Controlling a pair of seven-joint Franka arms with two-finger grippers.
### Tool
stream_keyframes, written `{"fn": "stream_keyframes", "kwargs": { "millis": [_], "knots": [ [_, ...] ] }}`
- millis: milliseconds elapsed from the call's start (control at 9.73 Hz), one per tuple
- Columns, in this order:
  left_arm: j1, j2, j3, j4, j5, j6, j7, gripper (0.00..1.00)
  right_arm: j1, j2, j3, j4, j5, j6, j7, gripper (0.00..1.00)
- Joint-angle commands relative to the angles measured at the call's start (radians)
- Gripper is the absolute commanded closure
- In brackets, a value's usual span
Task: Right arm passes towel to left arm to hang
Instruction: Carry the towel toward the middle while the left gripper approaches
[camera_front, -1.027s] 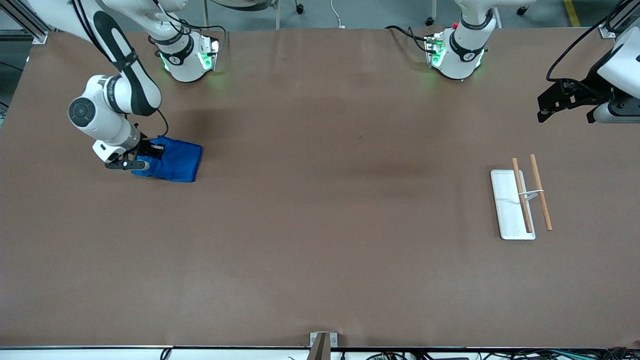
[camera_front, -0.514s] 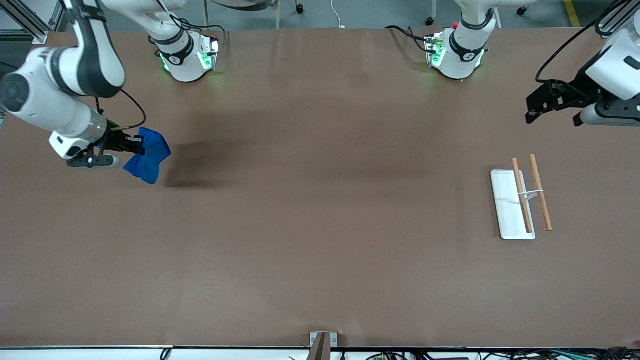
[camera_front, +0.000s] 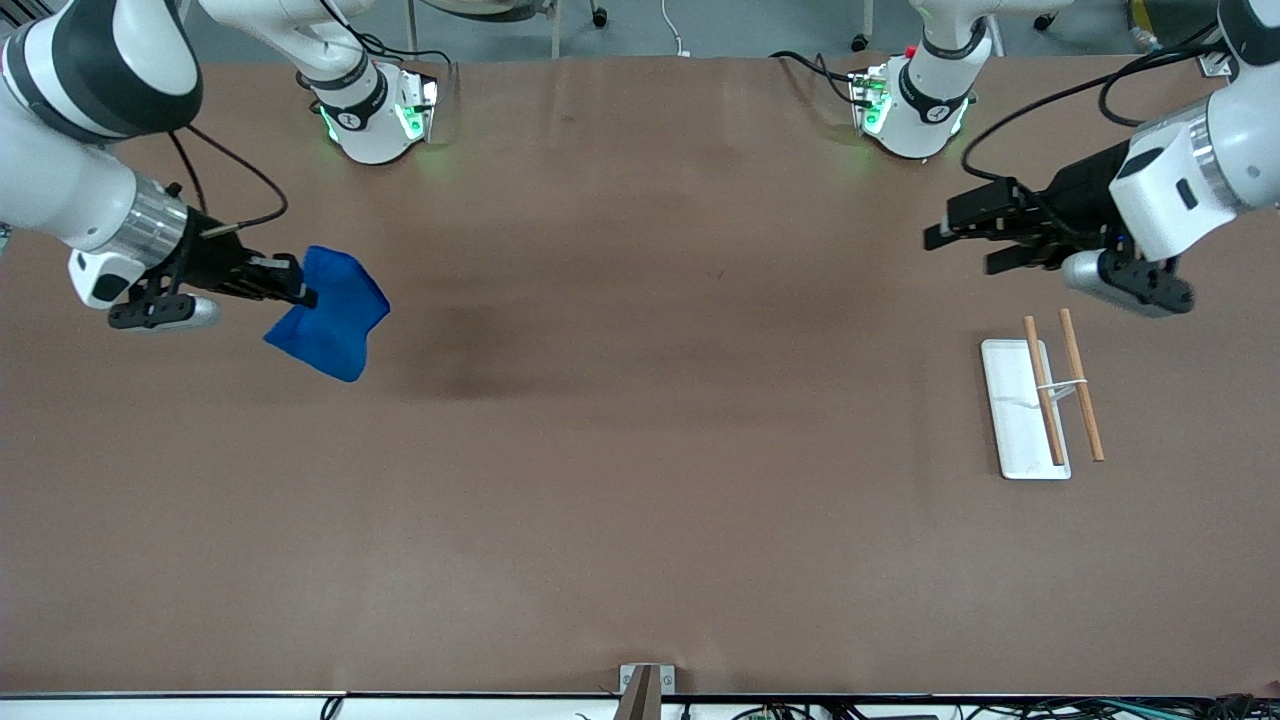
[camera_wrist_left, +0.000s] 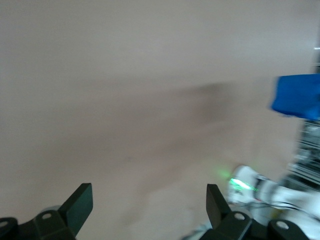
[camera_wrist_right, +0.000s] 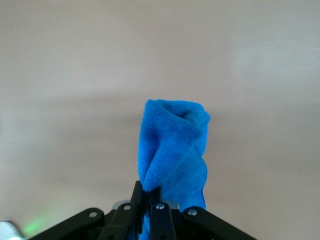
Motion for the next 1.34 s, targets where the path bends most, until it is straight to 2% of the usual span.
{"fn": "stream_keyframes", "kwargs": {
  "millis": [0, 103, 308, 514, 719, 1027, 1233],
  "knots": [
    [-0.009, 0.081, -0.007, -0.014, -0.229, 0.004, 0.026, 0.0, 0.07, 0.016, -0.008, 0.097, 0.128, 0.007, 0.047, 1.0],
    [-0.028, 0.117, -0.012, -0.014, -0.356, 0.004, 0.04, 0.0, 0.09, 0.023, -0.008, 0.116, 0.202, 0.039, 0.049, 1.0],
    [-0.042, 0.184, -0.018, -0.018, -0.538, 0.006, 0.087, 0.0, 0.156, 0.027, -0.008, 0.118, 0.303, 0.136, 0.051, 1.0],
    [-0.087, 0.22, -0.021, -0.059, -0.746, 0.018, 0.144, 0.0, 0.226, 0.028, -0.008, 0.118, 0.45, 0.211, 0.051, 1.0],
    [-0.153, 0.227, -0.021, -0.113, -0.848, 0.116, 0.247, 0.03, 0.301, 0.046, -0.008, 0.133, 0.646, 0.298, 0.051, 1.0],
    [-0.191, 0.313, -0.023, -0.12, -1.002, 0.131, 0.404, 0.15, 0.397, 0.097, -0.008, 0.203, 0.907, 0.444, 0.051, 1.0],
    [-0.21, 0.357, -0.023, -0.115, -1.112, 0.133, 0.463, 0.19, 0.457, 0.131, -0.008, 0.249, 1.019, 0.512, 0.051, 1.0]
  ]
}}
